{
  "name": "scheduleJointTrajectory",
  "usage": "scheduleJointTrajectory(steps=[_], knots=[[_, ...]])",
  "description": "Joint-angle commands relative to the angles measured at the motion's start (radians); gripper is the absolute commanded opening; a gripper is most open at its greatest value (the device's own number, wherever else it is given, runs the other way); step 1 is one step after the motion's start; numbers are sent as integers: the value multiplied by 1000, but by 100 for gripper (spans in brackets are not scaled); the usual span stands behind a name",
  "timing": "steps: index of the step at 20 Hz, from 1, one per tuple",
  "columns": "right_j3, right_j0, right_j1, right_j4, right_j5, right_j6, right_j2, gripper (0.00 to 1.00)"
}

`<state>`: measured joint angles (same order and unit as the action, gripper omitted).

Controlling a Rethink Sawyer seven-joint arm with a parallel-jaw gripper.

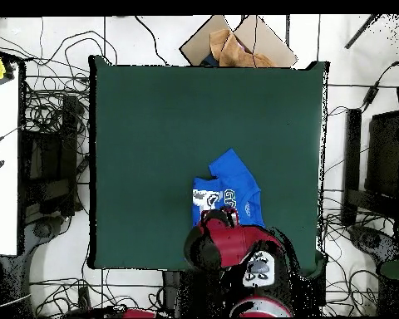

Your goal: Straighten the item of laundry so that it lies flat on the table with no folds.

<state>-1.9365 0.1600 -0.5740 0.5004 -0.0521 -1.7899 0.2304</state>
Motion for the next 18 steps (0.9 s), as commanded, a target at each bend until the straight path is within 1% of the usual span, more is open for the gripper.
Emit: scheduleJointTrajectory(steps=[1,3,6,10,12,15,18], knots=[[55,47,27,43,33,-45,-129,0],[101,45,118,62,-43,-57,-101,0],[150,9,196,60,-99,-71,-42,0],[177,-31,233,50,-94,-73,10,0],[178,-49,254,39,-111,-79,38,0],[191,-46,322,25,-158,-93,44,0],[207,-64,375,5,-209,-102,71,0]])
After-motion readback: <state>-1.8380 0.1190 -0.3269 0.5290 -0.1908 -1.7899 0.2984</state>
